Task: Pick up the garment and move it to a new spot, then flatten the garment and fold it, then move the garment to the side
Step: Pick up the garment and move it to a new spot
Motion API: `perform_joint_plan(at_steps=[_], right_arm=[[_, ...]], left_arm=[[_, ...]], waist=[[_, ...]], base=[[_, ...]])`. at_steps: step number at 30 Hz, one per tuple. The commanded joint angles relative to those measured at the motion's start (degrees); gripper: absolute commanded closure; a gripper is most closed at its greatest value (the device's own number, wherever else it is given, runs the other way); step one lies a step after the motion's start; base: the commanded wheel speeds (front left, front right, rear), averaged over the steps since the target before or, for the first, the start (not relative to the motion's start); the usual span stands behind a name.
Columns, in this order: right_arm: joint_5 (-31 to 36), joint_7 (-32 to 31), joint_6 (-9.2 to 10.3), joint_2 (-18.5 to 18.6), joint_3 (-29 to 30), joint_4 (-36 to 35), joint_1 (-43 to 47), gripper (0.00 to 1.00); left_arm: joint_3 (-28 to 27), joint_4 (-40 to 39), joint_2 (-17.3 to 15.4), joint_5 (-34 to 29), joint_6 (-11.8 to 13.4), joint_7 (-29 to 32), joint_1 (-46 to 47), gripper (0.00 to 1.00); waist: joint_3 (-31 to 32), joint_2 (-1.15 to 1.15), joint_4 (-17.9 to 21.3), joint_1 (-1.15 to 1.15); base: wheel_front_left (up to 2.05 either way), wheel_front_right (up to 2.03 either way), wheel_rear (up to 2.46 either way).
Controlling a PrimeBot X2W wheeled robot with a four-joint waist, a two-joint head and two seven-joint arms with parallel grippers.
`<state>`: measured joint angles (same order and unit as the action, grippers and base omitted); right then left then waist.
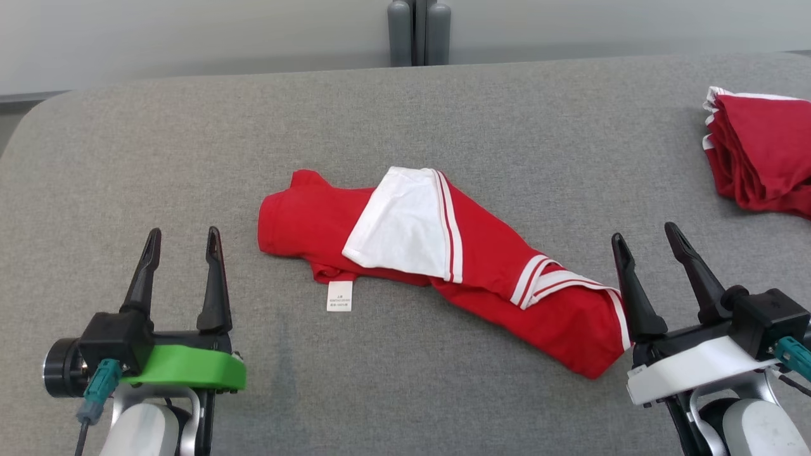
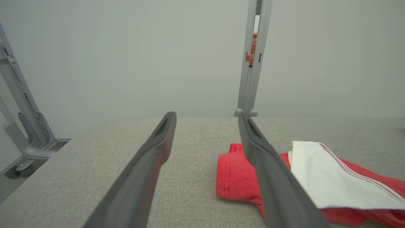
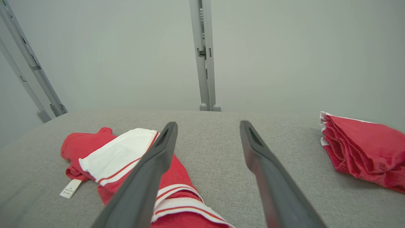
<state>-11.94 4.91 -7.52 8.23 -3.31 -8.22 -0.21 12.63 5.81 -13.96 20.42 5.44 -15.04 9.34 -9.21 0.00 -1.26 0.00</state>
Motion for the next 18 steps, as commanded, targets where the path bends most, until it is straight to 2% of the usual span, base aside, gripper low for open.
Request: perform_joint_plan(at_steps=[1, 18], right_arm=[[0.6, -0.5, 0.07, -0.2, 0.3, -0.4, 1.6, 0.00], [1.0, -2.4, 0.07, -1.3, 0.3, -0.8, 6.4, 0.00]], left_arm=[[-0.4, -0.2, 0.3, -1.0, -0.7, -0.2, -2.1, 0.00], [-1.1, 2.5, 3.0, -3.6, -3.1, -0.2, -7.1, 0.00]], waist=[[2.2, 0.00, 0.2, 0.00], [6.6, 0.00, 1.9, 0.00]], base=[[0.00, 0.00, 0.00], [0.00, 0.00, 0.00]])
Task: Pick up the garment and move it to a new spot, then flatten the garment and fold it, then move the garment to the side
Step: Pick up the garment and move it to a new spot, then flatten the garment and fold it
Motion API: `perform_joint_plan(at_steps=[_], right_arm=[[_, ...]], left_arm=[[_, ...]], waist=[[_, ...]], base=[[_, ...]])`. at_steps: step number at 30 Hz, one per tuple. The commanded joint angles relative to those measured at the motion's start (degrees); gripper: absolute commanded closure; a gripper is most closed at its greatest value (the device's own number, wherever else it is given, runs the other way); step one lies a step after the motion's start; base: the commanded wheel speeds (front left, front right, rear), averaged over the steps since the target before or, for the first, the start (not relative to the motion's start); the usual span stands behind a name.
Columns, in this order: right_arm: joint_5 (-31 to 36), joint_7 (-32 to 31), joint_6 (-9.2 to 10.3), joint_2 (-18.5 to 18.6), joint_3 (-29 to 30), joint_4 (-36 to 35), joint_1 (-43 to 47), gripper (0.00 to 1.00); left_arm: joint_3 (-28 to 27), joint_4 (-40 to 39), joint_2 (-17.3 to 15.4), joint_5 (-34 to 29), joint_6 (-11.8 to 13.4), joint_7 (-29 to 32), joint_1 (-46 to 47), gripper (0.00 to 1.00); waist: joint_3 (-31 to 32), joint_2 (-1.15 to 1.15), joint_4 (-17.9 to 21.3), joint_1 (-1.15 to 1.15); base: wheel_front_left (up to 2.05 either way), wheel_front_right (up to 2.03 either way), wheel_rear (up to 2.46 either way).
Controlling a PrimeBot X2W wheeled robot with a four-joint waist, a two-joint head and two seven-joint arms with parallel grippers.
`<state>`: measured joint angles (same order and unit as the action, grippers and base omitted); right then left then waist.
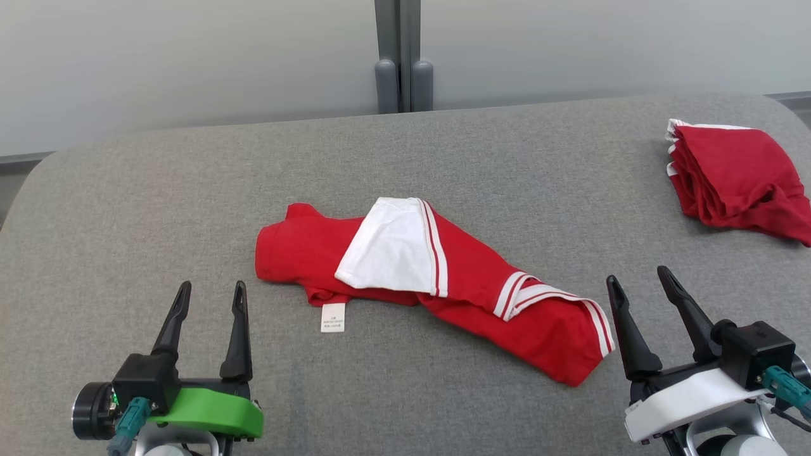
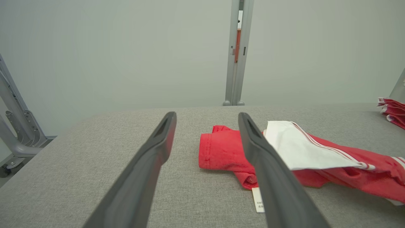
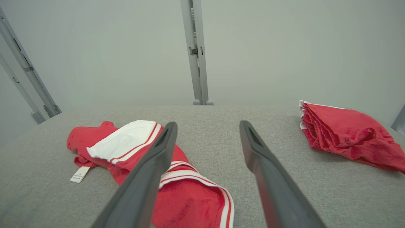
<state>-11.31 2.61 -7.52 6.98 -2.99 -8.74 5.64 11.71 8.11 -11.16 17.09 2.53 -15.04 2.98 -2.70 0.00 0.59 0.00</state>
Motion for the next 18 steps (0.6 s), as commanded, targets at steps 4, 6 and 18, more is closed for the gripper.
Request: perform_joint_plan(at_steps=[4, 6, 18], right_arm=[[0.4, -0.2, 0.07, -0.1, 0.0, -0.6, 0.6, 0.00], [0.4, -0.2, 0.07, -0.1, 0.0, -0.7, 0.6, 0.00], [0.1, -0.5, 0.07, 0.6, -0.2, -0.6, -0.4, 0.00]], left_arm=[[-0.4, 0.3, 0.4, -0.8, -0.4, -0.2, -0.8, 0.00], [-0.6, 0.3, 0.5, -0.9, -0.6, -0.2, -0.7, 0.00], [-1.3, -0.7, 1.2, -2.1, -1.3, -0.2, 0.8, 0.00]], waist=[[0.1, 0.00, 0.0, 0.00], [0.0, 0.00, -0.1, 0.00], [-1.3, 0.00, -0.7, 0.00]], base=[[0.00, 0.00, 0.00], [0.00, 0.00, 0.00], [0.00, 0.00, 0.00]])
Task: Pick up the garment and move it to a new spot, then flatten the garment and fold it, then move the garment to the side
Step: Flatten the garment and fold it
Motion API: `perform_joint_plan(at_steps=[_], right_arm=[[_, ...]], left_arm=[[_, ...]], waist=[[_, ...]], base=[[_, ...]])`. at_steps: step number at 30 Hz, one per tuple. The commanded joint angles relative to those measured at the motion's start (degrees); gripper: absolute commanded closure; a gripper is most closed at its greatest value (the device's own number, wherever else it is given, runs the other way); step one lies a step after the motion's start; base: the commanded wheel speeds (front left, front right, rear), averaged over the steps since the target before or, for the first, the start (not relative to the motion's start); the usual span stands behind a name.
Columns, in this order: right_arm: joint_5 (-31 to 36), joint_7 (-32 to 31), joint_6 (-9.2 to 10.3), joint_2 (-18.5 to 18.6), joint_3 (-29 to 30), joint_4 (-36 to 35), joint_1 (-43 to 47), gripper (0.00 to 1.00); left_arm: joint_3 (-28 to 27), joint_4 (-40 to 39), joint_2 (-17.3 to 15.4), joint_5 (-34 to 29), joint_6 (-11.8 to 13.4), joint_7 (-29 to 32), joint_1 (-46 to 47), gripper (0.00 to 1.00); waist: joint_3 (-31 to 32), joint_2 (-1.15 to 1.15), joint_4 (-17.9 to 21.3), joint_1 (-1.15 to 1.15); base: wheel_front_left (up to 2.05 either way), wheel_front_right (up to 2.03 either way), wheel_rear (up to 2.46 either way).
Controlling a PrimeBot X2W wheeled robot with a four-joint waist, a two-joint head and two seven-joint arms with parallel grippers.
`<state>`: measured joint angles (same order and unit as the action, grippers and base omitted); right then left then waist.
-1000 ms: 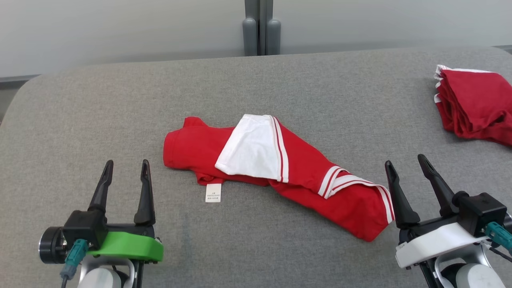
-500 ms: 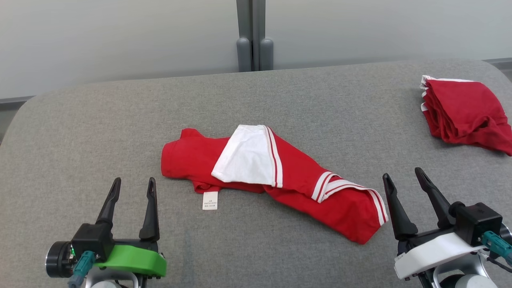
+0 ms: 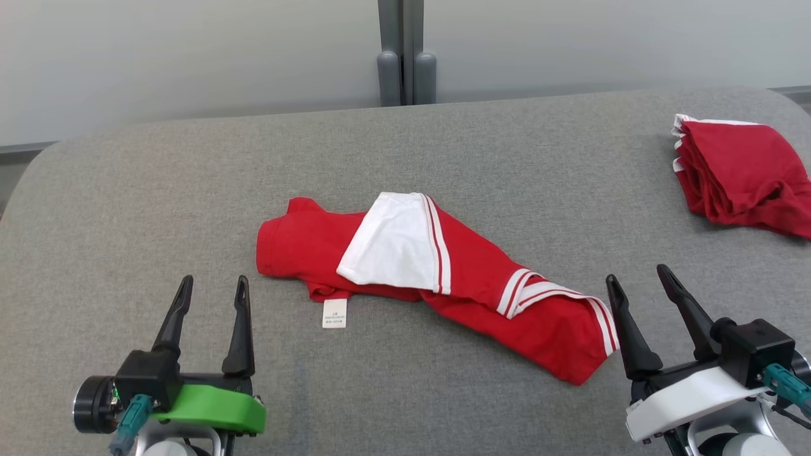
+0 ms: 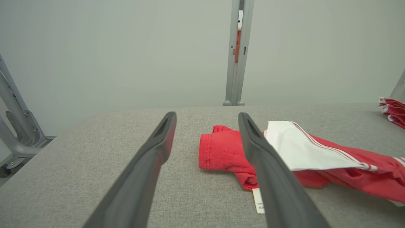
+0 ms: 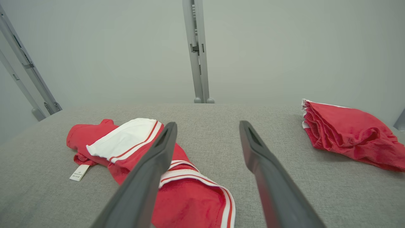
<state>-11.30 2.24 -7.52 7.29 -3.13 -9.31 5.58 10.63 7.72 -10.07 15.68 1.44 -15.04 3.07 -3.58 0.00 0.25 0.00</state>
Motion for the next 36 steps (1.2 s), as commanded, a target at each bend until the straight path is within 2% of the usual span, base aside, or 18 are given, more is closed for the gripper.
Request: perform_joint_plan(at_steps=[1, 6, 17, 21, 22, 23, 24, 25, 31, 36], right_arm=[[0.1, -0.3, 0.07, 0.7, -0.4, 0.1, -0.7, 0.00], [-0.7, -1.8, 0.07, 2.9, -3.0, 0.8, -2.6, 0.00], [-3.5, -5.0, 0.07, 8.9, -18.8, 7.9, -12.5, 0.00], [-4.6, -5.1, 0.07, 10.0, -21.6, 11.1, -15.7, 0.00], [-4.8, -4.9, 0.07, 10.2, -21.8, 11.6, -16.3, 0.17], [-4.8, -4.3, 0.07, 10.4, -21.8, 12.0, -17.0, 0.57], [-4.9, -4.0, 0.08, 10.5, -21.6, 12.4, -17.3, 0.82], [-5.2, -3.5, 0.07, 10.6, -21.4, 12.7, -17.7, 1.00], [-5.8, -0.2, 0.08, 10.4, -18.6, 12.6, -19.3, 1.00], [-6.9, 2.0, 0.07, 8.9, -12.4, 14.0, -22.1, 1.00]], left_arm=[[-0.2, -0.6, 0.2, -0.9, -0.3, -0.2, 1.3, 0.00], [0.5, -1.9, 1.0, -1.9, -0.8, -0.2, 3.9, 0.00], [1.0, -2.8, 4.3, -4.1, -2.0, -0.2, 10.4, 0.00], [0.7, -2.4, 4.8, -4.7, -2.3, -0.2, 11.6, 0.00], [0.6, -2.4, 4.9, -4.9, -2.4, -0.2, 11.8, 0.00], [0.4, -2.5, 5.1, -4.8, -2.5, -0.2, 12.0, 0.00], [0.2, -2.5, 5.2, -4.8, -2.6, -0.2, 12.0, 0.00], [0.0, -2.5, 5.3, -5.2, -2.7, -0.2, 12.1, 0.00], [-0.8, -3.0, 5.9, -5.7, -3.2, -0.2, 11.7, 0.00], [-1.3, -3.7, 6.3, -6.2, -3.5, -0.2, 12.4, 0.00]], waist=[[-1.0, 0.00, -0.6, 0.00], [-4.4, 0.00, -2.6, 0.00], [-12.4, 0.00, -7.0, 0.00], [-13.4, 0.00, -7.7, 0.00], [-13.5, 0.00, -7.8, 0.00], [-13.7, 0.00, -7.9, 0.00], [-13.7, 0.00, -8.0, 0.00], [-13.8, 0.00, -8.0, 0.00], [-13.8, 0.00, -7.6, 0.00], [-15.2, 0.00, -7.0, 0.00]], base=[[0.00, 0.00, 0.00], [0.00, 0.00, 0.00], [0.00, 0.00, 0.00], [0.00, 0.00, 0.00], [0.00, 0.00, 0.00], [0.00, 0.00, 0.00], [0.00, 0.00, 0.00], [0.00, 0.00, 0.00], [0.00, 0.00, 0.00], [0.00, 0.00, 0.00]])
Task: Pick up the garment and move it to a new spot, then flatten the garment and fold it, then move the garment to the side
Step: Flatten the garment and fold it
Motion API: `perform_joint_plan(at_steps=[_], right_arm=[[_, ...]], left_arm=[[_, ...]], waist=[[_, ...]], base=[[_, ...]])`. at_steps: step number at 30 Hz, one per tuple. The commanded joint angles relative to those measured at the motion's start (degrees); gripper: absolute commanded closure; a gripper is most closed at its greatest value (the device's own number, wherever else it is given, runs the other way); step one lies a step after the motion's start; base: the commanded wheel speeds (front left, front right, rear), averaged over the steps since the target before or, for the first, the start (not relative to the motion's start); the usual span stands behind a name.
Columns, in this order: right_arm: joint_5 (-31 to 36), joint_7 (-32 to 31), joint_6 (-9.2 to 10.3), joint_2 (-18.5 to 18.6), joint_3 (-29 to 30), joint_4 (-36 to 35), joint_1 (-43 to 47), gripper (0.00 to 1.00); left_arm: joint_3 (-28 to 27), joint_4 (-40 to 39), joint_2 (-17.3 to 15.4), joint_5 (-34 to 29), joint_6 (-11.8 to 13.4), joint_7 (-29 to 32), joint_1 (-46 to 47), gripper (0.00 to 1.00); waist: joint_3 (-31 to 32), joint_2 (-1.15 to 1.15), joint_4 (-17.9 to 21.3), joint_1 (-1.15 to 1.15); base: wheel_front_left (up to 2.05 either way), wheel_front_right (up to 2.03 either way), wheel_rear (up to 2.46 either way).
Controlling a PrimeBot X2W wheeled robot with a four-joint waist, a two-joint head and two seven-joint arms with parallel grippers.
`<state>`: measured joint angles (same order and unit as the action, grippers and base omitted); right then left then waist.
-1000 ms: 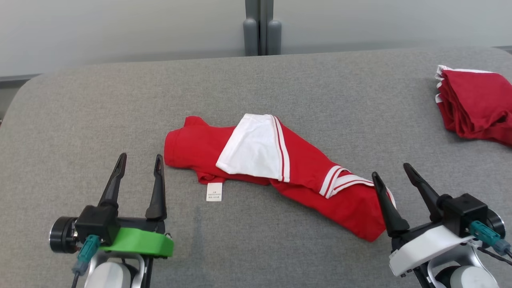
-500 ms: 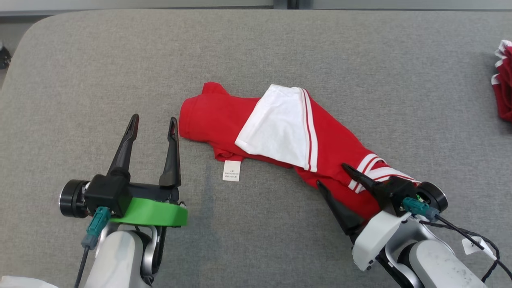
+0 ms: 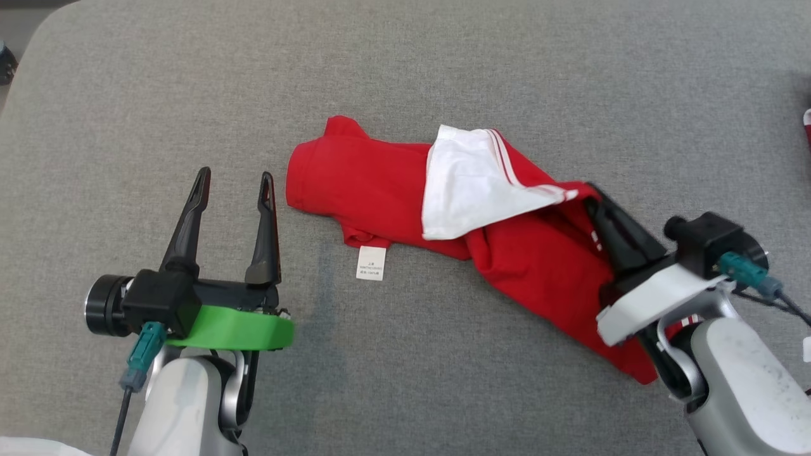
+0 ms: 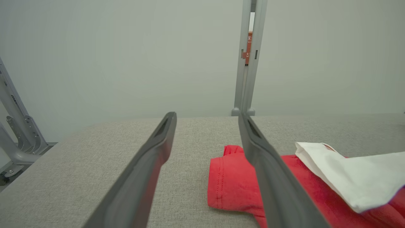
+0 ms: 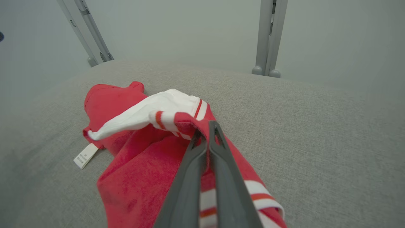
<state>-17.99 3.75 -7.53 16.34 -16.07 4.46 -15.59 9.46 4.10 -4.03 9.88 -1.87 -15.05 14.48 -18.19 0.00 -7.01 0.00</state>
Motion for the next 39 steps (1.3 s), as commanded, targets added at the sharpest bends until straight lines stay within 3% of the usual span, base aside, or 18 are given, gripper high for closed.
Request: perform_joint_plan(at_steps=[1, 8, 13, 15, 16, 25, 39], right_arm=[[-0.6, 0.7, 0.08, -0.7, 1.7, 0.8, -1.5, 1.00], [-3.6, 3.2, 0.08, -4.2, 12.4, 9.2, -5.8, 1.00], [-6.4, 5.1, 0.08, -5.3, 16.2, 16.3, -7.4, 1.00], [-7.1, 5.7, 0.08, -4.9, 16.4, 18.6, -7.7, 0.25], [-7.5, 6.4, 0.09, -4.6, 16.5, 19.5, -7.9, 0.00], [-4.9, 10.5, 0.08, -1.8, 12.1, 17.2, -1.9, 0.00], [2.6, 9.0, 0.09, -3.0, 11.6, -1.7, 10.0, 0.00]], left_arm=[[-0.2, -0.2, 0.3, -0.5, -0.2, -0.2, 1.2, 0.00], [0.0, -0.6, 0.5, -1.3, -0.7, -0.2, 2.5, 0.00], [0.0, -0.5, 0.7, -1.5, -0.8, -0.2, 3.1, 0.00], [0.0, -0.3, 0.8, -1.6, -0.8, -0.2, 3.1, 0.00], [0.0, -0.2, 0.8, -1.6, -0.8, -0.2, 3.2, 0.00], [-1.3, 1.1, 0.9, -1.8, -0.8, -0.2, 1.1, 0.00], [-3.9, 4.2, 0.0, -1.8, -1.1, -0.2, -4.4, 0.00]], waist=[[-0.9, 0.00, 0.3, 0.00], [-4.2, 0.00, 0.0, 0.00], [-5.1, 0.00, 0.0, 0.00], [-5.1, 0.00, 0.2, 0.00], [-5.0, 0.00, 0.3, 0.00], [-1.7, 0.00, 3.0, 0.00], [5.9, 0.00, 7.4, 0.00]], base=[[0.00, 0.00, 0.00], [0.00, 0.00, 0.00], [0.00, 0.00, 0.00], [0.00, 0.00, 0.00], [0.00, 0.00, 0.00], [0.00, 0.00, 0.00], [0.00, 0.00, 0.00]])
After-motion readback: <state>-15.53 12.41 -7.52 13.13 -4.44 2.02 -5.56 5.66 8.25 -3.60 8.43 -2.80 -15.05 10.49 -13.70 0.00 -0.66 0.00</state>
